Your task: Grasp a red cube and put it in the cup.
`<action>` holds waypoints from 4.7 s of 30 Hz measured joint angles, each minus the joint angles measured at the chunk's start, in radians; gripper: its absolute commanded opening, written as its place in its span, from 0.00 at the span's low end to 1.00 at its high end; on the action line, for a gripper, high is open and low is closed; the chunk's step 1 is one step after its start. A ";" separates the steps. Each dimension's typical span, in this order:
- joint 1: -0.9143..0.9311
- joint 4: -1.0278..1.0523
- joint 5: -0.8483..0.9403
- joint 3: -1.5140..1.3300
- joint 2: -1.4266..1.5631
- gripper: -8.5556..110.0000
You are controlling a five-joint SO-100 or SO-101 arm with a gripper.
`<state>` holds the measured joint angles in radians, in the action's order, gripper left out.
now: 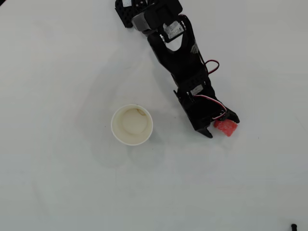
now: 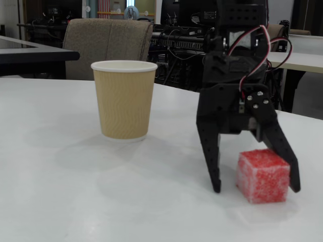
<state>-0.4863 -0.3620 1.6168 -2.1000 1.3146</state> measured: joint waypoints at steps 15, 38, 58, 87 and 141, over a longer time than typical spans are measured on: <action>0.026 -0.014 0.000 0.002 -0.003 0.16; 0.103 0.109 -0.017 -0.310 0.489 0.15; 0.215 0.282 -0.031 -0.321 0.859 0.15; 0.453 0.649 -0.043 -0.449 1.327 0.15; 0.653 0.831 -0.114 -0.373 1.359 0.27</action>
<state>0.1672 0.4694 1.5033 -2.4728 2.6737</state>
